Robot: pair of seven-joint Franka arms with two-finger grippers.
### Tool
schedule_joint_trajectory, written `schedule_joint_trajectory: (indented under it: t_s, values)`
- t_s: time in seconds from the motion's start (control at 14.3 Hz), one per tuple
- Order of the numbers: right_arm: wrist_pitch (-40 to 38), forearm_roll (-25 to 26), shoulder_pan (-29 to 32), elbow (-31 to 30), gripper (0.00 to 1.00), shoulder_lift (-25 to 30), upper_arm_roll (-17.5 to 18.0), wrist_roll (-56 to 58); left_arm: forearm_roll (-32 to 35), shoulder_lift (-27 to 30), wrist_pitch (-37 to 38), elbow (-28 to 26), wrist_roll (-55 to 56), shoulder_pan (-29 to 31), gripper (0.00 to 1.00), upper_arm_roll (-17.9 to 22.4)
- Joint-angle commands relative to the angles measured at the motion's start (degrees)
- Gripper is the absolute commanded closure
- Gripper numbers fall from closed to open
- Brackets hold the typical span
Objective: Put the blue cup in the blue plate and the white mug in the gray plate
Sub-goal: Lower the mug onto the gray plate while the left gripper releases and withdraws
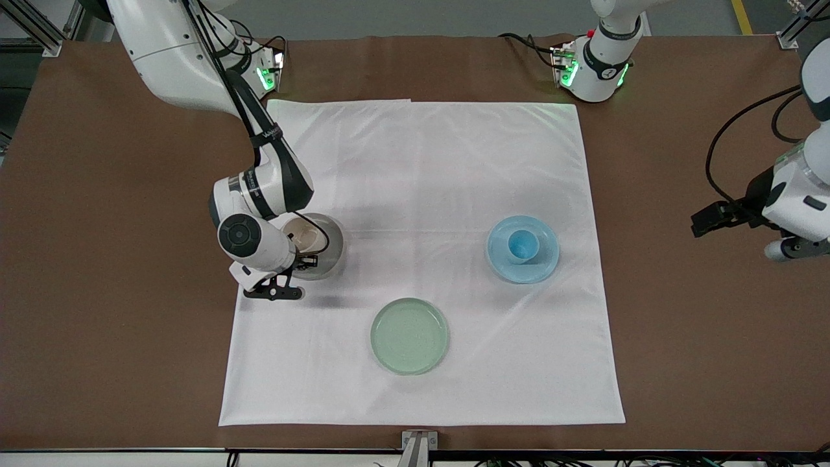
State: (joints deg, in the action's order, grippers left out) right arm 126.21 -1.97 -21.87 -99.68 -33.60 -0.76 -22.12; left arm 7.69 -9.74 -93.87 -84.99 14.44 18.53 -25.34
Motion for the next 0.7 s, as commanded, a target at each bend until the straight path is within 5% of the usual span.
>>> schedule_joint_trajectory:
  t_s: [0.0,0.07,0.14,0.28,0.63]
  values:
    - [-1.13,-0.66,-0.19,-0.07,0.39,0.55,-0.12,-0.30,0.74,2.87,3.51,0.52,-0.82,-0.07,0.00,-1.37]
    - [-3.40,-0.66,-0.11,0.01,0.11,1.43,-0.21,-0.30,0.22,5.23,3.78,-0.35,-2.12,-1.55,0.00,-0.25]
    - [-6.47,-0.66,0.16,0.10,0.00,3.61,-0.30,-0.30,0.13,7.17,3.96,-1.84,-4.75,-5.83,0.00,4.20]
    - [-15.50,-0.58,0.51,0.10,0.00,10.28,-0.65,-0.21,-2.14,9.21,5.00,-3.16,-6.18,-12.96,0.00,12.12]
    - [-37.93,0.04,6.56,-0.16,0.00,30.06,-0.74,2.07,-5.67,15.26,6.42,-9.39,-7.23,-15.19,0.00,16.55]
